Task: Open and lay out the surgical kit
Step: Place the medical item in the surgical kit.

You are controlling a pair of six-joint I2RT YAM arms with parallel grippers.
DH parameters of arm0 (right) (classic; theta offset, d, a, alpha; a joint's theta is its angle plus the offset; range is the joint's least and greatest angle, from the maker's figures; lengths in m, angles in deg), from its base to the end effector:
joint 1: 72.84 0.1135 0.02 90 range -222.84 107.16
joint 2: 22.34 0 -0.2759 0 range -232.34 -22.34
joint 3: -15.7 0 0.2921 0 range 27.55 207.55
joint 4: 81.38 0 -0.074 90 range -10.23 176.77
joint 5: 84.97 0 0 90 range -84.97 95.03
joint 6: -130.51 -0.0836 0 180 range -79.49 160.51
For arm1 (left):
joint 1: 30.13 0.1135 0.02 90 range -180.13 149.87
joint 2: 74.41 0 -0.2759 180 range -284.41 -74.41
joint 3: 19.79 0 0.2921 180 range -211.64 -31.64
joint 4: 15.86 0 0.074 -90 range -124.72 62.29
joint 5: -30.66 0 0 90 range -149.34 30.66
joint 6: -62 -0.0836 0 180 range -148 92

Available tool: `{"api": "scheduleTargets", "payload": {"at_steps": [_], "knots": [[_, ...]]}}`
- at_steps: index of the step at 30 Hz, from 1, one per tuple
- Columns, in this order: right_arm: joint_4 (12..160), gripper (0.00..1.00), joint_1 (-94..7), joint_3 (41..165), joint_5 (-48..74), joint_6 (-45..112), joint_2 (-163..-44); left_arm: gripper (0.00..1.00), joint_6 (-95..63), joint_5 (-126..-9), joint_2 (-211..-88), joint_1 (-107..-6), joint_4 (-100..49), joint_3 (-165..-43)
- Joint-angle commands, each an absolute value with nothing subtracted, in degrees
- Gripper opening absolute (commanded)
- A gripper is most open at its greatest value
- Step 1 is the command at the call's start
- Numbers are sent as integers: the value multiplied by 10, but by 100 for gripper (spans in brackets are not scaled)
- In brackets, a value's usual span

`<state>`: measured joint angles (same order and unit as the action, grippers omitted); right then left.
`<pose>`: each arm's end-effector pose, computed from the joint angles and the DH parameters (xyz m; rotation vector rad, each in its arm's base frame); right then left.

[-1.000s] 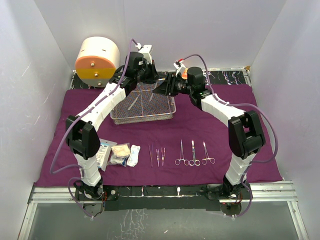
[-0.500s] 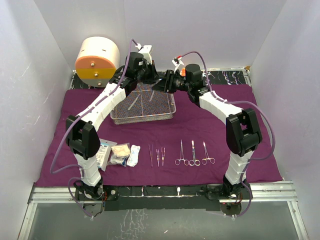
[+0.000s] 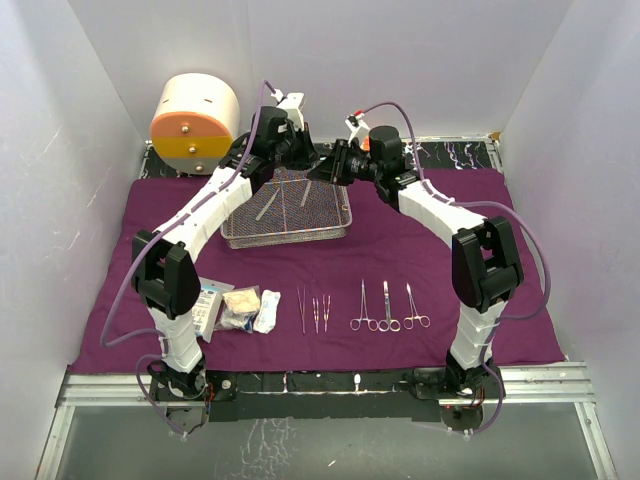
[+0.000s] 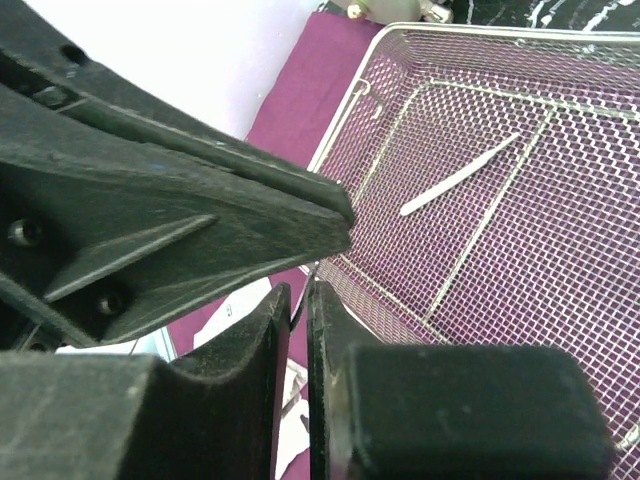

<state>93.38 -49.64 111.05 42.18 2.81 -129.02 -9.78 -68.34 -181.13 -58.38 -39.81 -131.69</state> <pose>0.4584 0.2514 0.2803 -0.2399 2.0060 1.3084 0.4682 -0.2664 0.3537 0.2804 1.9358 -0.6931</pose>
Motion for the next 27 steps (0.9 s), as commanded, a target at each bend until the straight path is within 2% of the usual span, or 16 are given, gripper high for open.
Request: {"api": "scheduleTargets", "payload": {"at_steps": [1, 3, 5, 6, 9, 10, 13, 20, 27], "knots": [[934, 6, -494, 1146, 404, 41, -1288, 0, -96, -685, -1782, -587, -389, -1310], [926, 0, -495, 1142, 397, 51, -1283, 0, -98, -690, -1779, -588, -387, -1307], [917, 0, -495, 1133, 393, 72, -1272, 1, -103, -702, -1775, -587, -386, -1303], [908, 0, -497, 1125, 392, 87, -1263, 8, -107, -711, -1772, -587, -384, -1301], [888, 0, -516, 1075, 403, 143, -1206, 43, -133, -734, -1758, -587, -385, -1297], [878, 0, -530, 1056, 414, 159, -1185, 52, -140, -738, -1753, -587, -389, -1296], [828, 0, -569, 996, 454, 224, -1126, 65, -163, -749, -1737, -587, -399, -1294], [589, 0, -678, 908, 433, 447, -997, 74, -188, -755, -1703, -586, -397, -1260], [401, 0, -782, 893, 388, 579, -974, 75, -183, -751, -1682, -580, -377, -1229]]}}
